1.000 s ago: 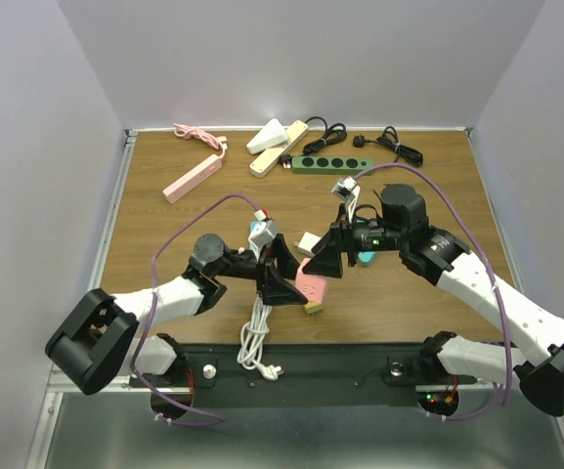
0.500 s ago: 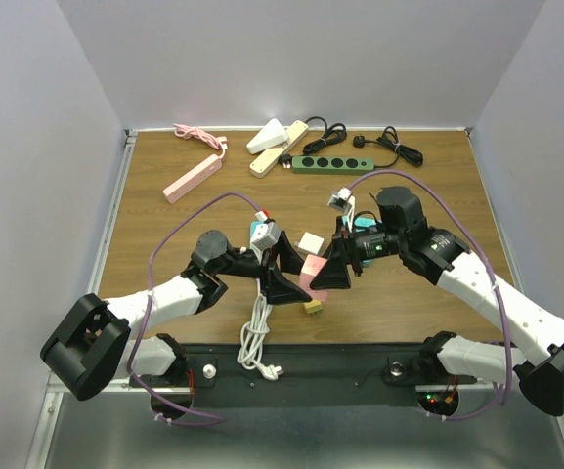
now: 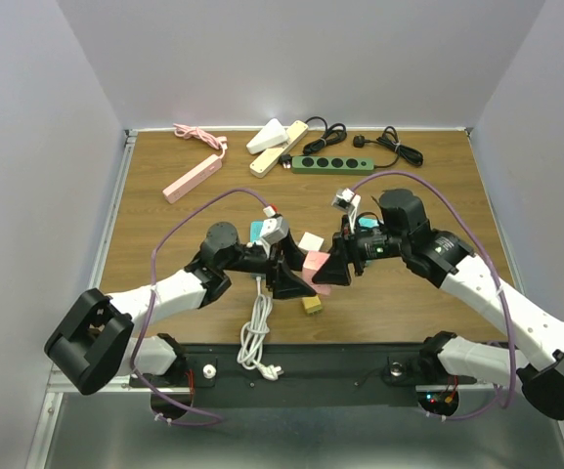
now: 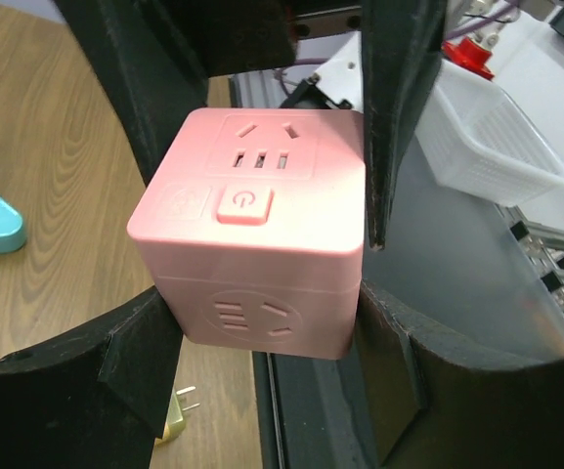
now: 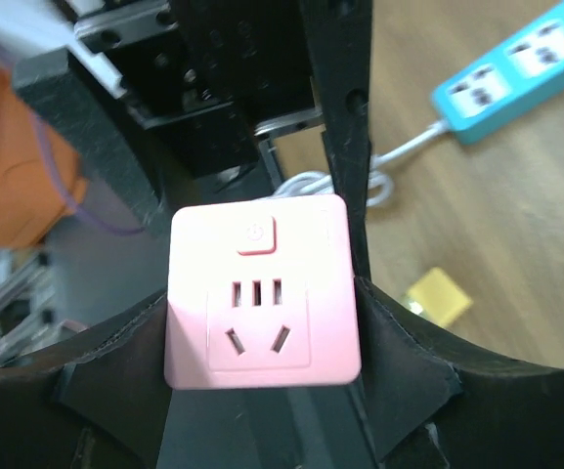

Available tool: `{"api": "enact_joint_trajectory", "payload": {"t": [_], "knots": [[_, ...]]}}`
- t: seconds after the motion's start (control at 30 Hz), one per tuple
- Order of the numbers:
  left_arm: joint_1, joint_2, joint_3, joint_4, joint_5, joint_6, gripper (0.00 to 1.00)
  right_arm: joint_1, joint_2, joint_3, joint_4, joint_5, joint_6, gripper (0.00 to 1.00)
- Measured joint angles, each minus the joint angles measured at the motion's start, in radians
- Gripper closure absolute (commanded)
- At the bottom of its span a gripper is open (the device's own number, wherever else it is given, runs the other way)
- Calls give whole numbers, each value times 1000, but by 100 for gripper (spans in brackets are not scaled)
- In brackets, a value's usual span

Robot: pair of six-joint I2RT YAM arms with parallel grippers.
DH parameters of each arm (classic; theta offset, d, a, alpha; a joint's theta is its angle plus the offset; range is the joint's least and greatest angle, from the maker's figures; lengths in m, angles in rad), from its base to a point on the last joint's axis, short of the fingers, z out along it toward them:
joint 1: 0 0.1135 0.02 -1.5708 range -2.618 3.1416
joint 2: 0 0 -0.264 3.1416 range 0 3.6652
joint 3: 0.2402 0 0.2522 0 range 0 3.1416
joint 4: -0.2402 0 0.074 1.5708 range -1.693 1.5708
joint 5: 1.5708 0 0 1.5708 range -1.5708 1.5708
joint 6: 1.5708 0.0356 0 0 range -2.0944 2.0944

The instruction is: Insert the plug

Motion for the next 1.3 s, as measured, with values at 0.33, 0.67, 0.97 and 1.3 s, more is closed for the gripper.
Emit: {"api": "enact_joint_trajectory", "payload": {"t": [0.33, 0.67, 0.97, 1.3], "knots": [[-12, 27, 107, -138, -111, 96, 27, 24, -119, 0, 2, 346, -24, 100], [64, 106, 120, -209, -218, 147, 11, -6, -179, -10, -51, 542, 21, 100], [67, 217, 200, -236, -322, 165, 13, -6, -202, -39, -53, 768, 84, 100], [58, 648, 655, -234, -439, 172, 15, -35, -214, -136, -91, 1246, 220, 100]]}}
